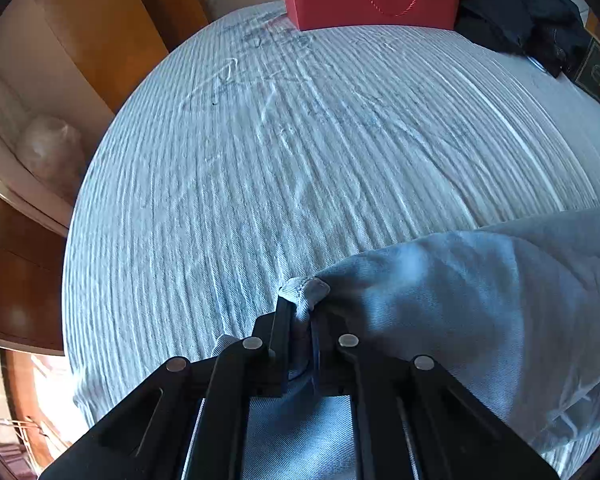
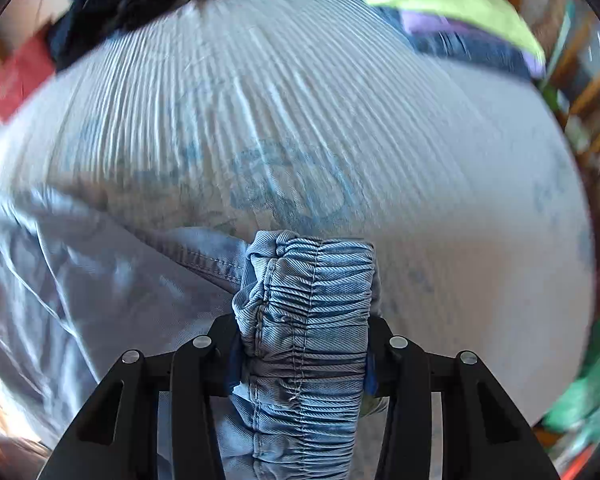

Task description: Fold clothes

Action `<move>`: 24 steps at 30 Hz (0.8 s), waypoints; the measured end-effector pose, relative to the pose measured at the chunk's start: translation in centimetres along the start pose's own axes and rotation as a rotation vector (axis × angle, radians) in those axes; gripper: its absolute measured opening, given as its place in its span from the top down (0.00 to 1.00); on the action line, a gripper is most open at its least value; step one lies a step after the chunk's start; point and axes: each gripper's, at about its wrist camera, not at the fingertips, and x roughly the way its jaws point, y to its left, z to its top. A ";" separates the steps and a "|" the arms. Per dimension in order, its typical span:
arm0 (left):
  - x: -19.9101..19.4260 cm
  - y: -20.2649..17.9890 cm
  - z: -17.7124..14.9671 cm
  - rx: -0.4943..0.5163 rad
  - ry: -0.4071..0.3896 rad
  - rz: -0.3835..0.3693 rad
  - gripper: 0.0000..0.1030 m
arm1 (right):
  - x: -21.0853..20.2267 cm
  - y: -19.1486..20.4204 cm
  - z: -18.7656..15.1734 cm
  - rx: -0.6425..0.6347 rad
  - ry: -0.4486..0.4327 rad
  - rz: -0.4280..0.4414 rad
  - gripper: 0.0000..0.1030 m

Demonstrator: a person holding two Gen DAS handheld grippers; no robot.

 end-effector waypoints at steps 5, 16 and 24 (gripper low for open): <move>-4.5 2.6 2.4 -0.126 -0.138 0.062 0.94 | -5.6 -1.5 5.3 -0.048 -0.241 -0.104 0.61; -2.4 6.9 9.5 -0.234 -0.127 0.060 0.22 | -4.4 -6.5 13.1 0.266 -0.295 0.129 0.19; -0.1 9.7 3.6 -0.181 -0.038 -0.079 0.22 | -2.3 -6.3 4.8 0.410 -0.203 0.224 0.19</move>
